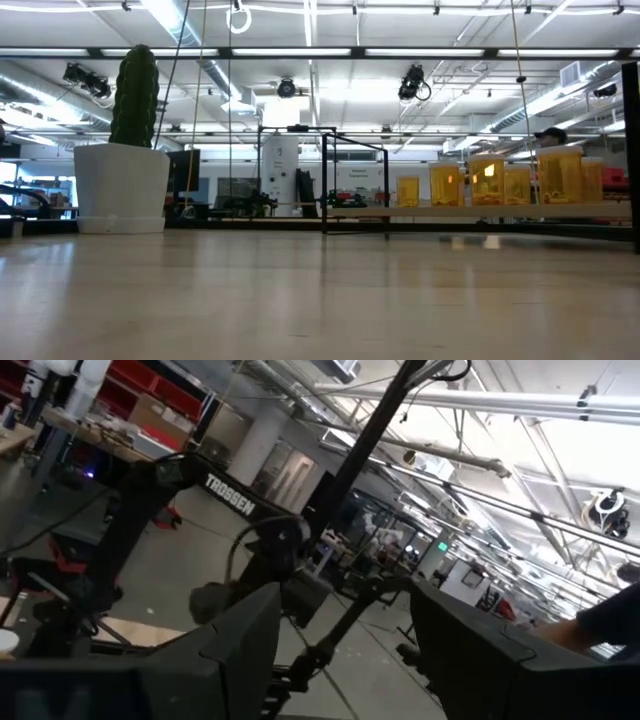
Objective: Pick and place medicine bottles onto shelf by color
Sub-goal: Put the orange pill bottle on the shelf aligned with the left orange pill bottle
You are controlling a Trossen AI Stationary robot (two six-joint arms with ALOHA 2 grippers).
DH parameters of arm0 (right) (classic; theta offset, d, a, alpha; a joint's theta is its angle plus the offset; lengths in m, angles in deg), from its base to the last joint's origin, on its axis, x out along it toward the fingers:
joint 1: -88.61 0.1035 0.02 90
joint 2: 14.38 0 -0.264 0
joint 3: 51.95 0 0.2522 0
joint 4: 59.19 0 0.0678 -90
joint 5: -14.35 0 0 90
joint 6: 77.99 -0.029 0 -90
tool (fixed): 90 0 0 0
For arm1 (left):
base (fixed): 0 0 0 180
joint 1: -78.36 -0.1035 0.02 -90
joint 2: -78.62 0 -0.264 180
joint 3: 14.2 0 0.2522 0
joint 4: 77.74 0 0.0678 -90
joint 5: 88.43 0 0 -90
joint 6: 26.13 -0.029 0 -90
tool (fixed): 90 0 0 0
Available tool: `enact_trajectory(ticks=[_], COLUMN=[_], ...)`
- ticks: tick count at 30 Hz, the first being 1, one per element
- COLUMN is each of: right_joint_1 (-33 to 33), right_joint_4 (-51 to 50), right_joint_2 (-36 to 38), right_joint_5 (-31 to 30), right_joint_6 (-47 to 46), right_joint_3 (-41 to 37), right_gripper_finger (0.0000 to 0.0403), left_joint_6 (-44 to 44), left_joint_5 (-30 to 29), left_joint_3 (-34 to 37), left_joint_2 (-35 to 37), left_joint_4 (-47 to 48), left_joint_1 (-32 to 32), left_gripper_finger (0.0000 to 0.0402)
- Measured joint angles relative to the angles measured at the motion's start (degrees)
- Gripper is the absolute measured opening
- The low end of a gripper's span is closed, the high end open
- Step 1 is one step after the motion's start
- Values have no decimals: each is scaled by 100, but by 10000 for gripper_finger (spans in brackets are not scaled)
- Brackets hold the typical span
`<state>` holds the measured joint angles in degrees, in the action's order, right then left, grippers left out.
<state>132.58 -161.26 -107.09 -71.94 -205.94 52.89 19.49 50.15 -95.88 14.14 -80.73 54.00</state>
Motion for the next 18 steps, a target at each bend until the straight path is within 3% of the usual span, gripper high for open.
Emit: enact_trajectory(ticks=[18], right_joint_1=[43], right_joint_4=[1663], right_joint_2=[100], right_joint_5=[-43], right_joint_6=[-87], right_joint_3=[-2441], right_gripper_finger=[294], left_joint_6=[637], left_joint_5=[-4], left_joint_3=[2], left_joint_2=[0], left_joint_4=[-10], left_joint_1=[24], left_gripper_finger=[231])
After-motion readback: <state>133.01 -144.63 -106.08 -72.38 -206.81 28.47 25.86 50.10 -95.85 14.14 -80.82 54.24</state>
